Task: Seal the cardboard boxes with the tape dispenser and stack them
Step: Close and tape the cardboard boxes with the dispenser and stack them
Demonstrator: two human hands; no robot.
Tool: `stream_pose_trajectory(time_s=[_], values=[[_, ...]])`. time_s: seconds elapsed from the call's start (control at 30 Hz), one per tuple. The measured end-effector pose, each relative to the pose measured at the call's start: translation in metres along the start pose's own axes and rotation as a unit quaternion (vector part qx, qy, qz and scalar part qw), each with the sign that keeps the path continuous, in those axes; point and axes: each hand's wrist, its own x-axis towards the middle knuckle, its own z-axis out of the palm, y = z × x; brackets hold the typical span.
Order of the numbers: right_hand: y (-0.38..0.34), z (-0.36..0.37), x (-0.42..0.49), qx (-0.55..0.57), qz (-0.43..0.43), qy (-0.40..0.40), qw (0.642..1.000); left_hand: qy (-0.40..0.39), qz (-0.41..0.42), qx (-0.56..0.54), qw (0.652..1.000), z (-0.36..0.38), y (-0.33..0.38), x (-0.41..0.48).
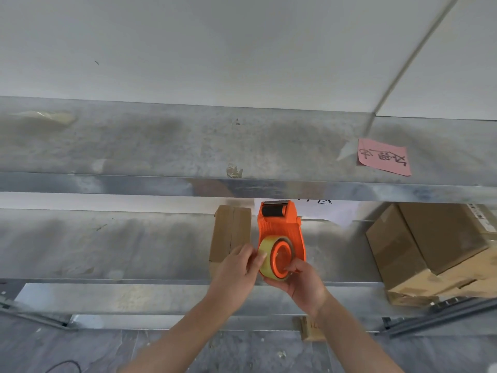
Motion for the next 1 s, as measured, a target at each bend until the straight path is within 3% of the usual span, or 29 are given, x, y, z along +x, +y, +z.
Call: stream_pose_trajectory(time_s=[0.1, 0.27, 0.43, 0.7, 0.83, 1.0], values=[[0.004, 0.001, 0.002, -0.033, -0.04, 0.037, 0.998, -0.01, -0.04, -0.015, 0.999, -0.001, -0.004, 0.006], [0.005, 0.002, -0.001, -0.15, -0.147, 0.065, 0.976, -0.054, -0.183, -0.14, 0.972, 0.001, -0.009, 0.008], [0.013, -0.003, -0.005, -0.341, -0.228, 0.052, 0.91, -0.1, -0.283, -0.273, 0.914, 0.003, -0.007, 0.011], [0.018, 0.005, -0.01, -0.459, -0.303, 0.074, 0.832, -0.097, -0.336, -0.261, 0.9, 0.011, -0.011, 0.013], [0.019, 0.006, -0.009, -0.463, -0.29, 0.075, 0.834, -0.089, -0.336, -0.347, 0.871, 0.011, -0.013, 0.009], [0.022, 0.007, -0.009, -0.413, -0.258, 0.06, 0.871, -0.056, -0.33, -0.417, 0.845, 0.014, -0.016, 0.008]])
